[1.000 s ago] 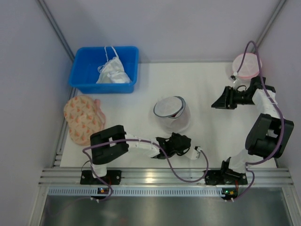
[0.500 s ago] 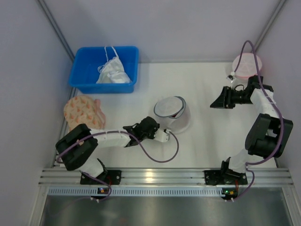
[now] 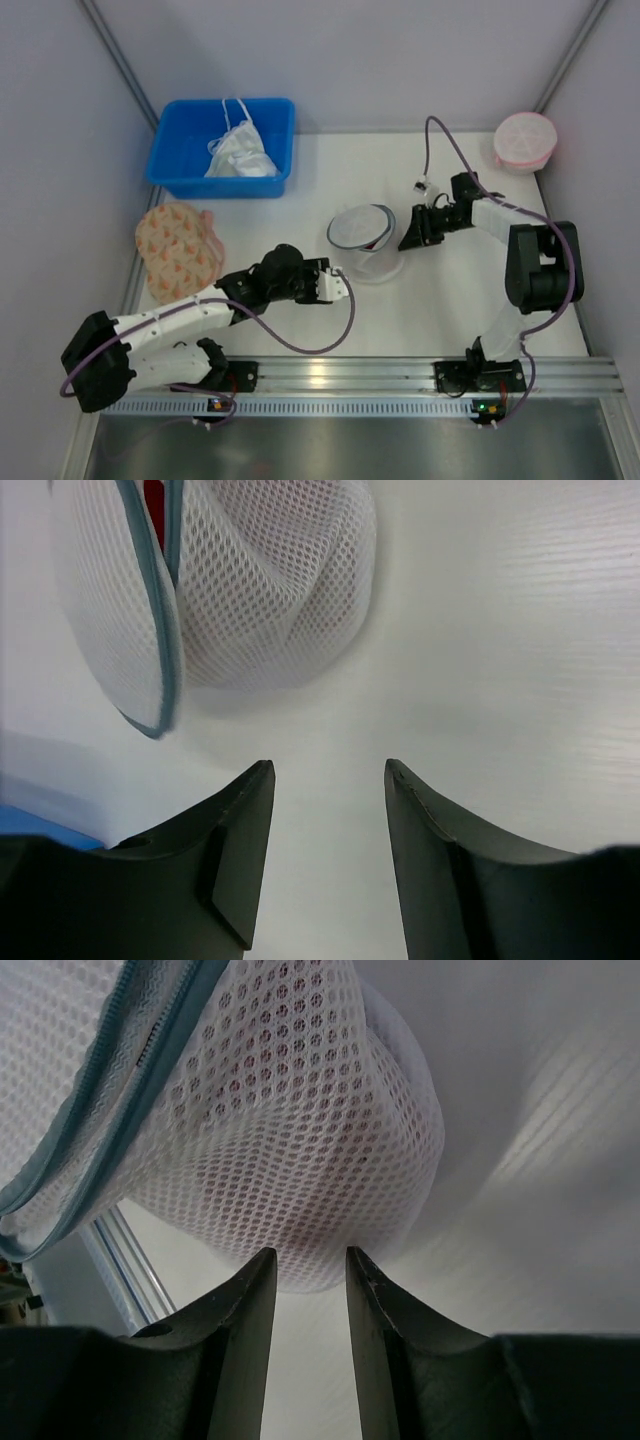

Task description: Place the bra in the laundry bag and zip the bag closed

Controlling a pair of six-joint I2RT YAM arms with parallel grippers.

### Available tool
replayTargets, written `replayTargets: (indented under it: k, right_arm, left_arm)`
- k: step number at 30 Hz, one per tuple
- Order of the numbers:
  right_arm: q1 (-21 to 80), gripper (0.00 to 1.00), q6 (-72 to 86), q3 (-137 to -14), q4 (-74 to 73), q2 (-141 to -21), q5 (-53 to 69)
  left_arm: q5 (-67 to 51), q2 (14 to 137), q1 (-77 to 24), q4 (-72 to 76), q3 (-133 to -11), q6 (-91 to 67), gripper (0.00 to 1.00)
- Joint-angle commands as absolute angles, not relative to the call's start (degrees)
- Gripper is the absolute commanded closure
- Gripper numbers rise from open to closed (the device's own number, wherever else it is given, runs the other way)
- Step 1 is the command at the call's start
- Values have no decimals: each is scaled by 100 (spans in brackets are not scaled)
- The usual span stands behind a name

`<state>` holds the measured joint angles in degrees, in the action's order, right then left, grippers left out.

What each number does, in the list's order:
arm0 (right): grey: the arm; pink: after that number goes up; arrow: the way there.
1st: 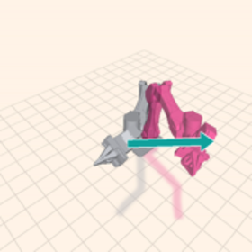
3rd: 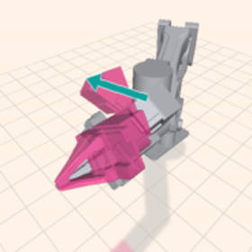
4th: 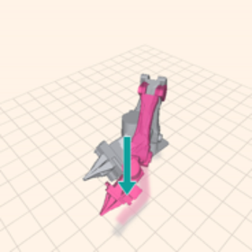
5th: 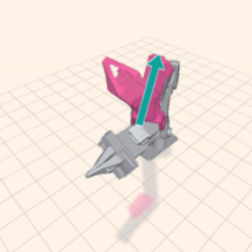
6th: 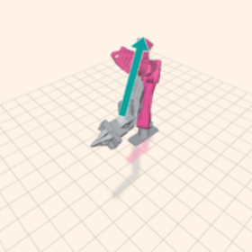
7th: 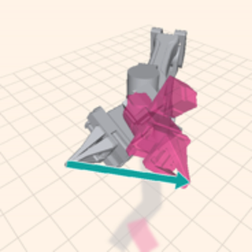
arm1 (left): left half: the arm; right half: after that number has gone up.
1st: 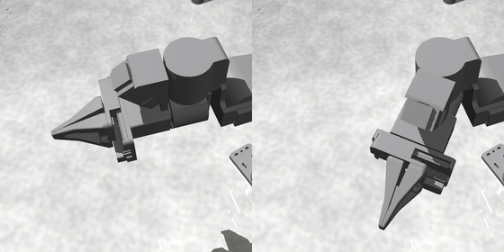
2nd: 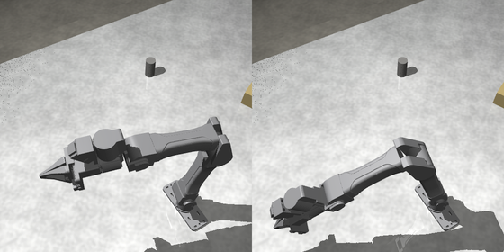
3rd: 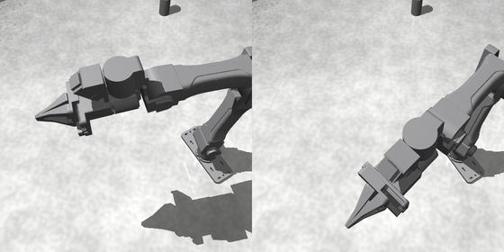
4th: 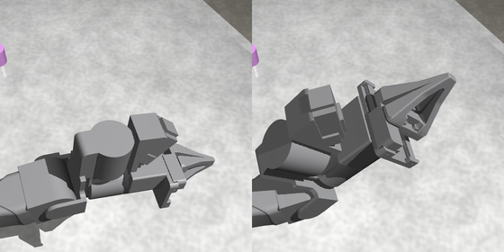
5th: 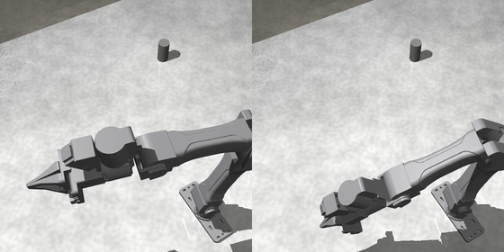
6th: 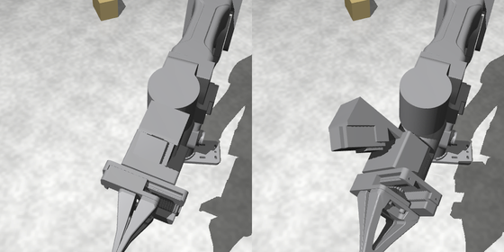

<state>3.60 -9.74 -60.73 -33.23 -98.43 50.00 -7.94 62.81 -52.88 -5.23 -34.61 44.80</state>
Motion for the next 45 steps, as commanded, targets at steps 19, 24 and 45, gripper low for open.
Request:
replayTargets:
  k: [19, 24, 45]
  right_arm:
    - [1705, 58, -579, -5089, -2695, -7957, 6108]
    - [1705, 47, -1300, -5273, -3663, -7348, 6004]
    - [863, 1, -1117, -5413, -1889, -5896, 2318]
  left_arm:
    - [-2733, 8278, -2593, -651, -4728, -2821, 50]
    - [-2592, 9201, -2601, -598, -5272, -2830, 53]
    - [-2463, 12068, -2593, 317, -8524, -1312, 44]
